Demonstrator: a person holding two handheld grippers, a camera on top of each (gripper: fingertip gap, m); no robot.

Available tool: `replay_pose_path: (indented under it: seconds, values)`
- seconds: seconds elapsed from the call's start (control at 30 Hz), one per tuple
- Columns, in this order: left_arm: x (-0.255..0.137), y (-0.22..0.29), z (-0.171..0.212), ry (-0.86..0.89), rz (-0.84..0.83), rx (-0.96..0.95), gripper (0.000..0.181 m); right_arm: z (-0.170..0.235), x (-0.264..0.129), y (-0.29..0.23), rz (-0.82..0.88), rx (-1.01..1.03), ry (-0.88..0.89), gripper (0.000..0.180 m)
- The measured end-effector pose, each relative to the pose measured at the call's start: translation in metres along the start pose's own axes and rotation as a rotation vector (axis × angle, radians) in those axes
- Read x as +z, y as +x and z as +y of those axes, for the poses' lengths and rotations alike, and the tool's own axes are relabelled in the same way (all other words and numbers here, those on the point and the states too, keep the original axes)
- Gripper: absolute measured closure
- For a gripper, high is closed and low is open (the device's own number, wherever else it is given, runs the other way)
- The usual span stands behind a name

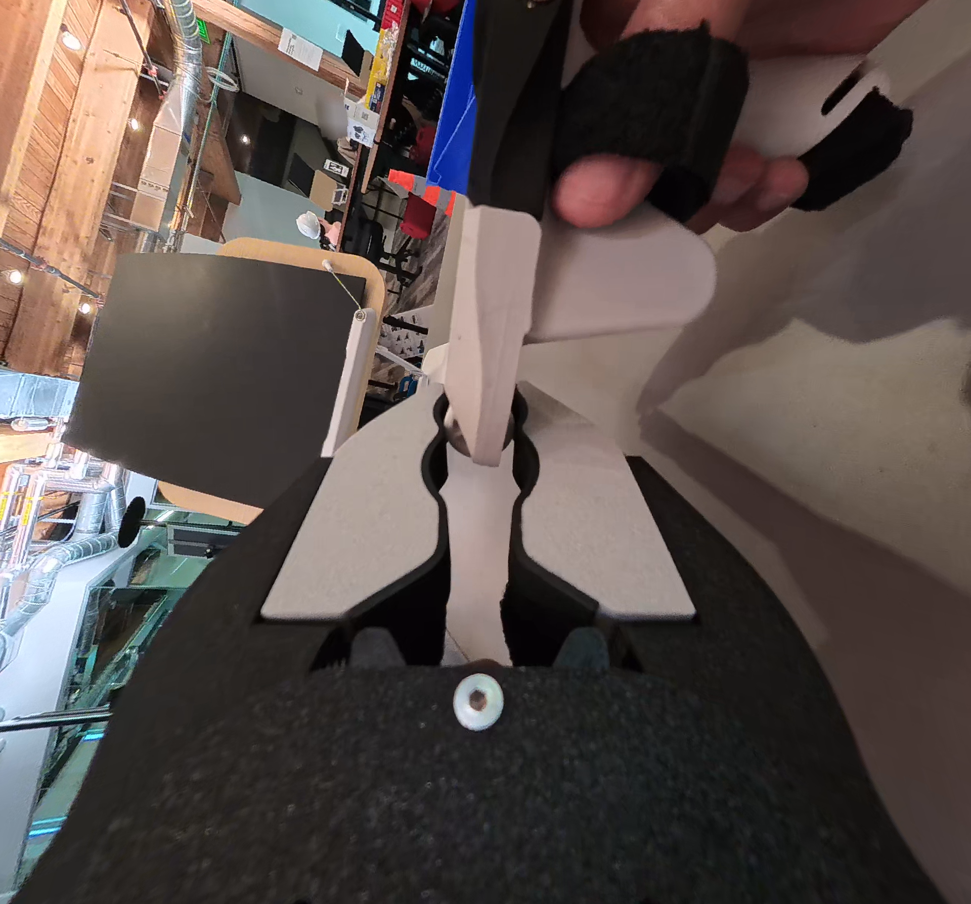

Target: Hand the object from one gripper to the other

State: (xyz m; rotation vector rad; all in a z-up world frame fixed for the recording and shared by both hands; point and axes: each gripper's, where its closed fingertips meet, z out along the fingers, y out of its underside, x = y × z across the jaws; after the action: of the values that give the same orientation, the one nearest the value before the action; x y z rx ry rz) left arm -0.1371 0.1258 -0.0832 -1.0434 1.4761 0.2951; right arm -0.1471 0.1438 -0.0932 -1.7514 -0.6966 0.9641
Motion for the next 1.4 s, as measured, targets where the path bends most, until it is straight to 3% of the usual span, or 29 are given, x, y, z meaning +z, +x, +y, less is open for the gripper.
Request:
replay_pose_path:
  seconds: [0.1,0.23,0.4,0.5,0.67,0.97,1.1,1.23,1.4]
  values:
    - [0.001,0.001,0.001,-0.006,-0.006,-0.032,0.161,0.001,0.0,0.001,0.009,0.007,-0.004,0.049]
    - [0.0,0.01,0.004,-0.032,0.119,-0.162,0.16,0.002,-0.004,0.006,0.016,0.028,-0.002,0.05]
    - [-0.007,0.008,0.021,-0.052,0.175,-0.378,0.14,-0.007,-0.019,0.021,0.073,0.023,0.026,0.05]
    - [-0.013,0.021,0.037,-0.101,0.25,-0.583,0.129,-0.011,-0.027,0.03,0.124,-0.014,0.039,0.05]
    - [-0.031,0.037,0.049,-0.116,0.341,-0.965,0.125,-0.014,-0.036,0.047,0.308,-0.262,-0.032,0.05]
    - [-0.036,0.035,0.061,-0.131,0.311,-0.982,0.129,-0.036,-0.057,0.065,0.464,-0.382,-0.049,0.05]
    - [-0.036,0.039,0.056,-0.131,0.32,-0.959,0.129,-0.073,-0.095,0.087,0.611,-0.44,-0.019,0.051]
    - [-0.035,0.042,0.053,-0.137,0.328,-0.943,0.129,-0.12,-0.174,0.136,0.863,-0.394,0.032,0.051]
    - [-0.034,0.043,0.05,-0.132,0.334,-0.948,0.129,-0.096,-0.244,0.228,1.053,-0.127,-0.057,0.05]
